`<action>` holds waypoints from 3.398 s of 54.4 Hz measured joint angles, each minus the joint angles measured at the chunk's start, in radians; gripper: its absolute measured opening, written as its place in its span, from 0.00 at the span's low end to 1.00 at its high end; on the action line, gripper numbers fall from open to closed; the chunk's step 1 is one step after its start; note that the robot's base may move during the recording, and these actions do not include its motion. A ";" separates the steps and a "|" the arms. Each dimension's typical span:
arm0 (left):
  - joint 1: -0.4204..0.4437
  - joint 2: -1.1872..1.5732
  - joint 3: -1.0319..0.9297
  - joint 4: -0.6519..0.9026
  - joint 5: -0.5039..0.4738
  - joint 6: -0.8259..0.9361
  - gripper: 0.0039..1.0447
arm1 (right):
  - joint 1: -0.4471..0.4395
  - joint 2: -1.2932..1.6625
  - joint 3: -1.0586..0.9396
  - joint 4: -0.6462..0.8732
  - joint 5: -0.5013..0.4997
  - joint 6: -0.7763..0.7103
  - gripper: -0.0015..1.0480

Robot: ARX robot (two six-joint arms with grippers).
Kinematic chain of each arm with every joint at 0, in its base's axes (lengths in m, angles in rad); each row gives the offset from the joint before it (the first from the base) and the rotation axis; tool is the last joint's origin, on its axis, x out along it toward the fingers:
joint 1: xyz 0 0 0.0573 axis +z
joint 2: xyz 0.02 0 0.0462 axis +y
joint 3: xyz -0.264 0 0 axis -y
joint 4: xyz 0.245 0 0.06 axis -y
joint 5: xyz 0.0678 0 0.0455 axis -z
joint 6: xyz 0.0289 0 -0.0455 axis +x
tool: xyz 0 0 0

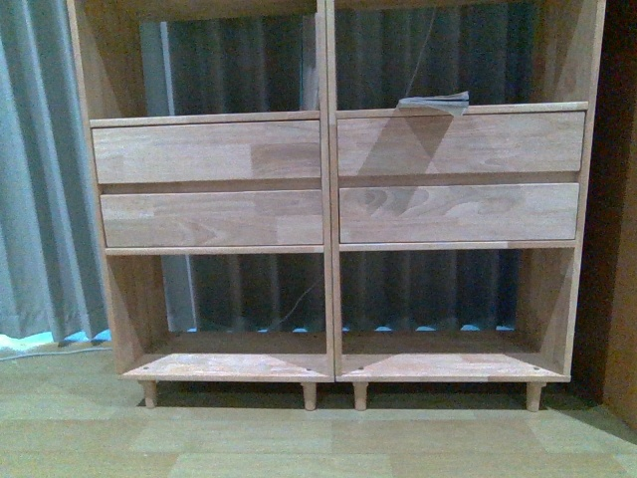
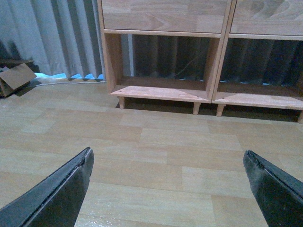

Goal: Organize books on shelf

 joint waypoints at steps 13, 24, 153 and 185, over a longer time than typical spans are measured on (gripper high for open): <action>0.000 0.000 0.000 0.000 0.000 0.000 0.93 | 0.000 0.000 0.000 0.000 0.000 0.000 0.93; 0.000 0.000 0.000 0.000 0.000 0.000 0.93 | 0.000 0.000 0.000 0.000 0.000 0.000 0.93; 0.000 0.000 0.000 0.000 0.000 0.000 0.93 | -0.101 0.853 0.512 0.388 -0.541 0.722 0.93; 0.000 0.000 0.000 0.000 0.000 0.000 0.93 | -0.034 1.514 0.991 0.496 -0.245 1.302 0.93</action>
